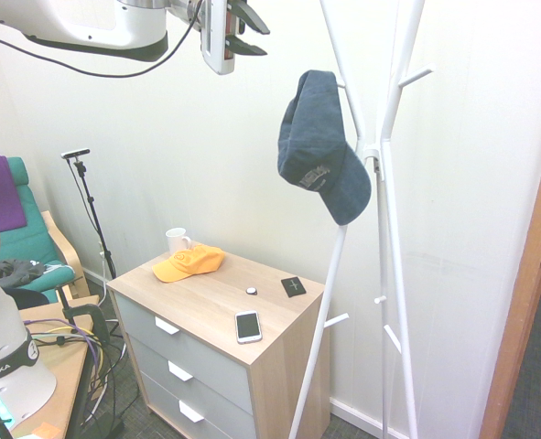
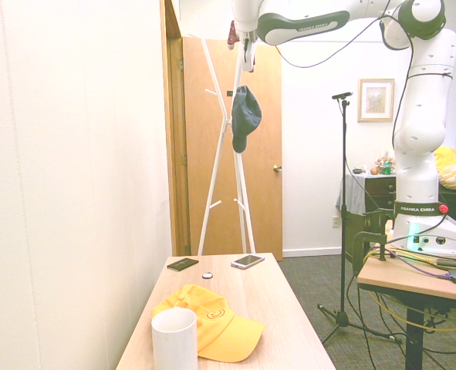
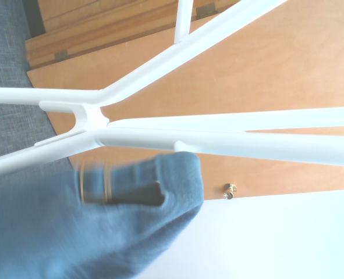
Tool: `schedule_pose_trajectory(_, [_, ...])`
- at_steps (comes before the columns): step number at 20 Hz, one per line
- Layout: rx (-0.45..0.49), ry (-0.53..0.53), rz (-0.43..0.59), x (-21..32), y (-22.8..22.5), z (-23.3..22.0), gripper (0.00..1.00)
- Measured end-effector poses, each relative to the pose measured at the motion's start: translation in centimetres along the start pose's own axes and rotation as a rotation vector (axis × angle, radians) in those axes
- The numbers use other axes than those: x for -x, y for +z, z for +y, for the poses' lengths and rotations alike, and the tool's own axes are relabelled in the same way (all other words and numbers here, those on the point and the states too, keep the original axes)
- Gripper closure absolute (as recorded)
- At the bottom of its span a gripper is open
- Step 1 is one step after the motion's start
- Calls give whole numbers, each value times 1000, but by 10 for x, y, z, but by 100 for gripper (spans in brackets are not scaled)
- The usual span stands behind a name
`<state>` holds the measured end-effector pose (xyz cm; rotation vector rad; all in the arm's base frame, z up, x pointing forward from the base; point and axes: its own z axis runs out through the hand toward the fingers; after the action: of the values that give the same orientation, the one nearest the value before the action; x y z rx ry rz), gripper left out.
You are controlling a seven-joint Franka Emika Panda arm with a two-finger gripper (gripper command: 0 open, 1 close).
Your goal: Hang the cap
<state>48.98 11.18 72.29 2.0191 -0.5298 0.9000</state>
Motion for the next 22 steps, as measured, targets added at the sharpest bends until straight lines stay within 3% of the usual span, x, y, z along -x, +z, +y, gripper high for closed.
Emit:
schedule_pose_trajectory(3, [-45,21,-51,4,-2,-2,0])
schedule_pose_trajectory(10, [-312,96,-368,-6,-39,14,0])
schedule_pose_trajectory(17, [-533,163,-690,-7,-28,-9,0])
schedule_pose_trajectory(22, [-548,178,-716,-5,-30,-12,0])
